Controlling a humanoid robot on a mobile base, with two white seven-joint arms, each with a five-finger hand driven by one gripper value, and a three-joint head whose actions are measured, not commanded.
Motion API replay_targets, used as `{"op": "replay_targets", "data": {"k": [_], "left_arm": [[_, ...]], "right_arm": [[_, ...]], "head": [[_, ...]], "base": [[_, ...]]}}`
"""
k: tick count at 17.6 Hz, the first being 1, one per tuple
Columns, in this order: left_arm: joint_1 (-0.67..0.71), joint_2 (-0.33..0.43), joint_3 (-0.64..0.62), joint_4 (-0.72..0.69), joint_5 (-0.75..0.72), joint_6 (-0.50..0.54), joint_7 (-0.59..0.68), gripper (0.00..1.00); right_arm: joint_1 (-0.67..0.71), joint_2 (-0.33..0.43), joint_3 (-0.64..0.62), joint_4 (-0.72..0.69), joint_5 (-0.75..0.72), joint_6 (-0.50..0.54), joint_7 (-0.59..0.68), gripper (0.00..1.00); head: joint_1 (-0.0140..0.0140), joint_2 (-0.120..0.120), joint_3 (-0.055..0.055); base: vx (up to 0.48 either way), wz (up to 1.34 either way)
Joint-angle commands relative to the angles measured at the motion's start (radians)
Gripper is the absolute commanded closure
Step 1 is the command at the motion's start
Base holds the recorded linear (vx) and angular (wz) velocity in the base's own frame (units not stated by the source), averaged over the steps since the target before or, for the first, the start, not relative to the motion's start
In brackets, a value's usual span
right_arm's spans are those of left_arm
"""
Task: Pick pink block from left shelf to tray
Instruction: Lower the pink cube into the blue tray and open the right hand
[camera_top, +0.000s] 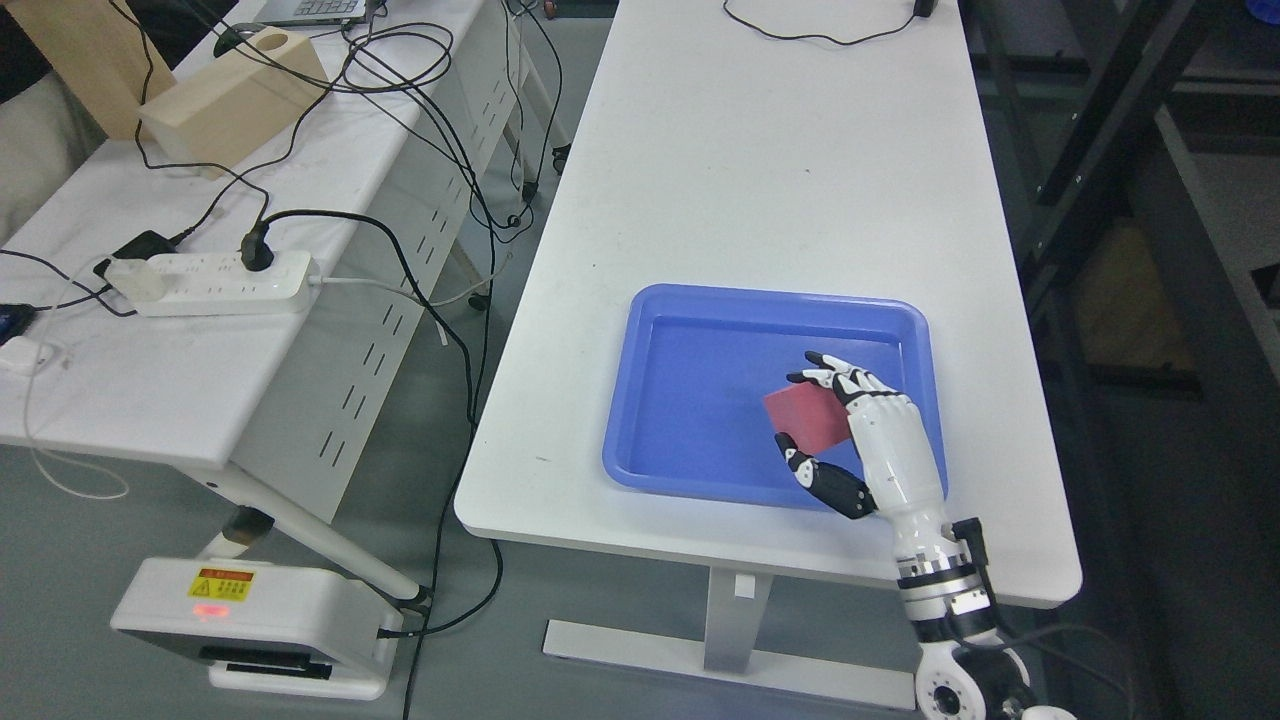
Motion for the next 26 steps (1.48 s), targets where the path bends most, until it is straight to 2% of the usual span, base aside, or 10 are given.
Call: {"op": "replay_targets", "data": {"k": [1,3,7,9,16,18,21,23,25,26], "left_arm": [[-0.031,0.017,0.0,-0.017,0.0,0.0,0.001,0.0],[-0.031,0.017,0.0,-0.017,0.0,0.0,0.001,0.0],[-0.031,0.017,0.0,-0.017,0.0,0.0,0.001,0.0],[-0.029,0.017,0.0,-0.017,0.0,0.0,0.001,0.0],[-0.029,0.017,0.0,-0.017,0.0,0.0,0.001,0.0],[-0.029,0.017,0.0,-0.017,0.0,0.0,0.001,0.0],[-0.031,0.017,0.0,-0.017,0.0,0.0,0.001,0.0],[-0.029,0.017,0.0,-0.017,0.0,0.0,0.001,0.0],[-0.029,0.017,0.0,-0.017,0.0,0.0,0.001,0.0],[-0.029,0.017,0.0,-0.017,0.0,0.0,0.001,0.0]], "right_arm": [[0.039,-0.017,0.035,-0.012,0.032,0.004,0.014,0.95],[0.062,-0.017,0.035,-0.026,0.029,0.0,0.014,0.84],[0.08,-0.017,0.029,-0.026,-0.014,-0.008,0.016,0.41],[0.082,-0.017,0.025,-0.026,-0.072,-0.02,0.019,0.27],[0.074,-0.017,0.012,-0.027,-0.167,-0.033,0.067,0.08],[0.069,-0.017,0.011,-0.026,-0.248,-0.04,0.068,0.06],[0.054,-0.017,-0.023,-0.026,-0.563,-0.065,0.097,0.06],[0.053,-0.017,-0.067,-0.026,-0.742,-0.074,0.199,0.02],[0.053,-0.017,-0.125,-0.026,-0.993,-0.076,0.371,0.01],[0.053,-0.017,-0.147,-0.026,-1.044,-0.073,0.417,0.01]], "head": [[0.0,0.0,0.0],[0.0,0.0,0.0],[0.0,0.0,0.0],[0.0,0.0,0.0],[0.0,0.0,0.0],[0.0,0.0,0.0],[0.0,0.0,0.0],[0.0,0.0,0.0],[0.0,0.0,0.0],[0.0,0.0,0.0]], "base": [[0.181,0.0],[0.155,0.0],[0.096,0.0],[0.066,0.0],[0.024,0.0],[0.0,0.0],[0.0,0.0],[0.0,0.0],[0.0,0.0],[0.0,0.0]]}}
